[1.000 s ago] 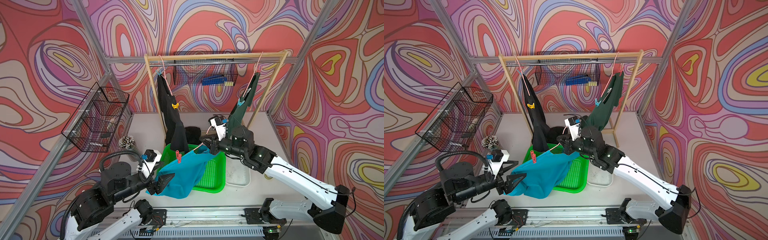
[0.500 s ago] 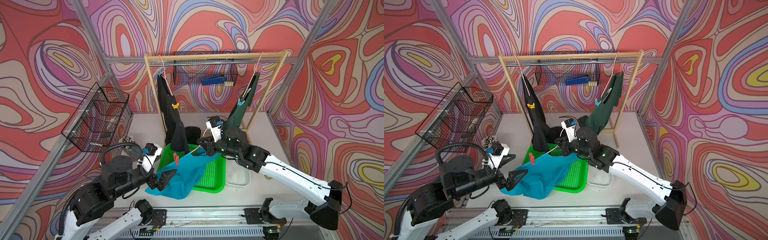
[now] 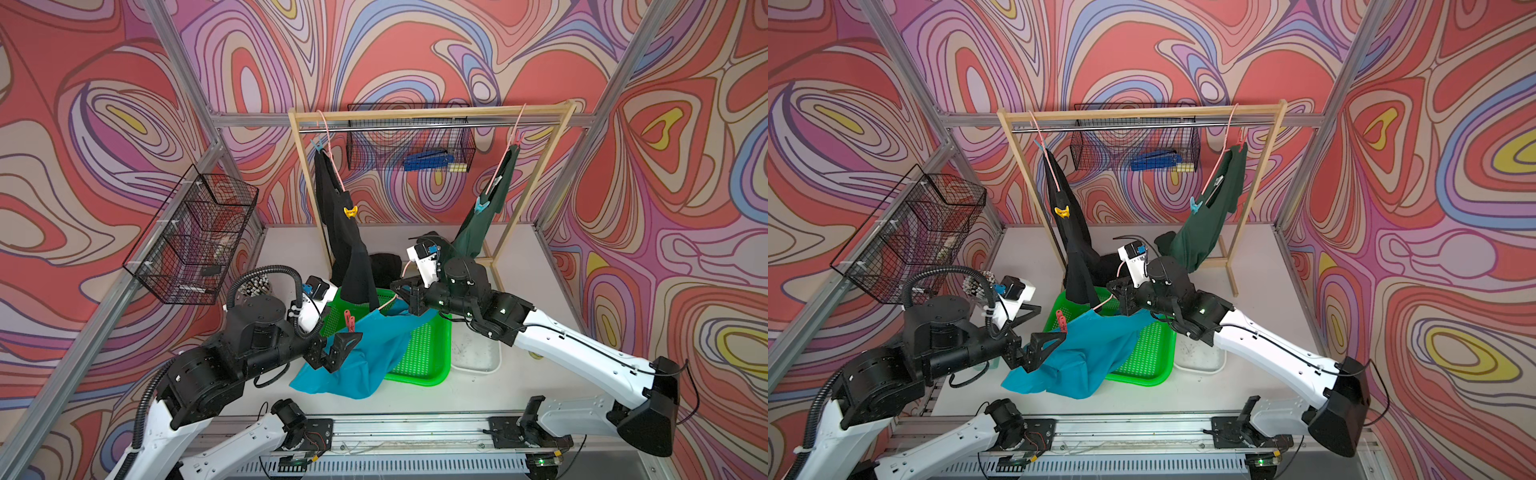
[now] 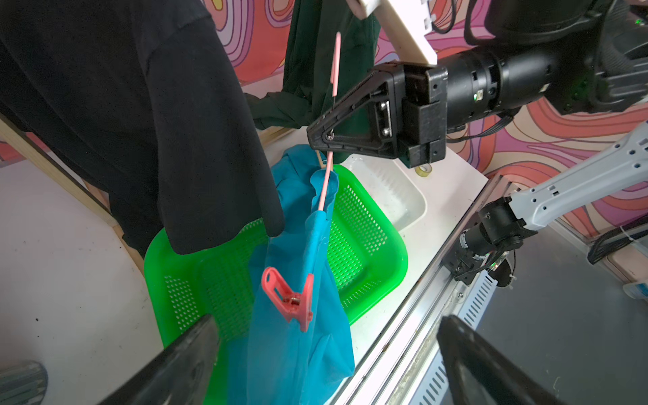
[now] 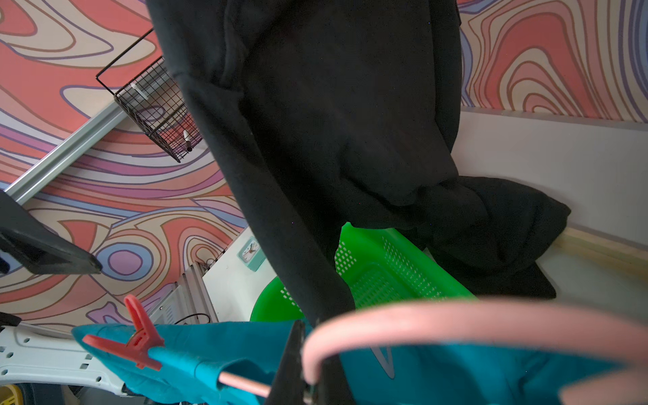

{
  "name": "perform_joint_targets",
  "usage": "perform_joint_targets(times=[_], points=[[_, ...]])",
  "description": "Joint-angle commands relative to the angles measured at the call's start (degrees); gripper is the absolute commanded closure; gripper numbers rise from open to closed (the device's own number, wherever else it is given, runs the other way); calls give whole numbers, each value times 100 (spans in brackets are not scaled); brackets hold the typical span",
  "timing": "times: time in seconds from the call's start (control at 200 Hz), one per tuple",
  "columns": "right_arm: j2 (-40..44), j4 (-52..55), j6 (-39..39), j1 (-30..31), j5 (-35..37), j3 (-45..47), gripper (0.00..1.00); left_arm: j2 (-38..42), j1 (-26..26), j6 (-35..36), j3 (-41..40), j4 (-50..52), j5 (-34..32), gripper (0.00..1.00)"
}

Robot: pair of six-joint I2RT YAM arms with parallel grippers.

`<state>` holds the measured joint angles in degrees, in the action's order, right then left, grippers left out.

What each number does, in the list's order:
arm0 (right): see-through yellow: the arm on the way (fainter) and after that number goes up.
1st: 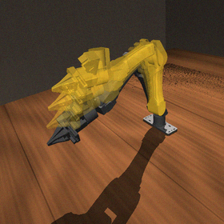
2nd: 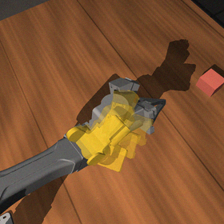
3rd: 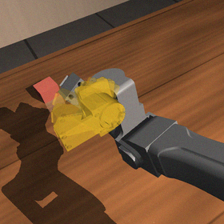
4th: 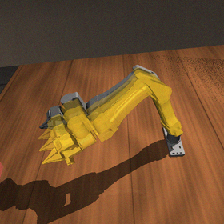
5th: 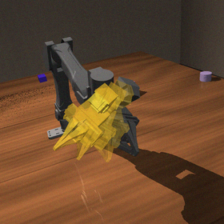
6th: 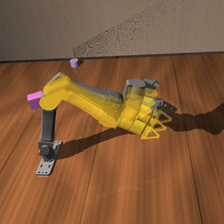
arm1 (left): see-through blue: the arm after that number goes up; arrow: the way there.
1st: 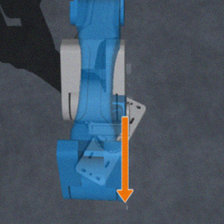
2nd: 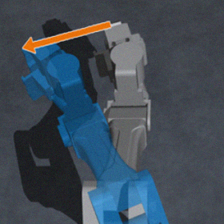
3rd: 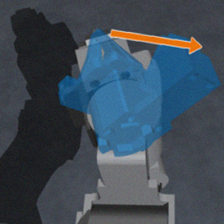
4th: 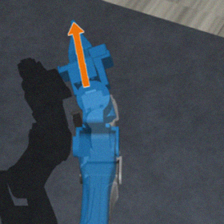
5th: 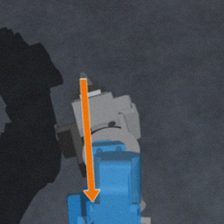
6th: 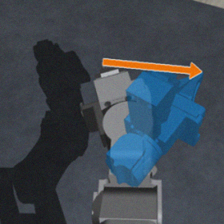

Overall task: Remove the clothespins securing t-shirts to the hanger
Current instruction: Remove the clothespin from the hanger.

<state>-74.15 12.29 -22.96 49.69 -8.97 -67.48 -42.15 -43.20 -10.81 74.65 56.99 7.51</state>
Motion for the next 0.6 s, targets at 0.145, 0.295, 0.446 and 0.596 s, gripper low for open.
perform_joint_targets(times=[0.145,0.295,0.446,0.596], points=[[-1,-182,66,78,25,-4,100,-160,-34,-37,-202,8,80,2],[30,-166,73,104,30,24,100,-296,-30,-53,-257,-70,104,9],[65,-166,84,128,27,51,100,-364,-30,-106,-291,-130,66,13],[75,-145,100,133,33,66,100,-337,-30,-156,-380,-276,124,24]])
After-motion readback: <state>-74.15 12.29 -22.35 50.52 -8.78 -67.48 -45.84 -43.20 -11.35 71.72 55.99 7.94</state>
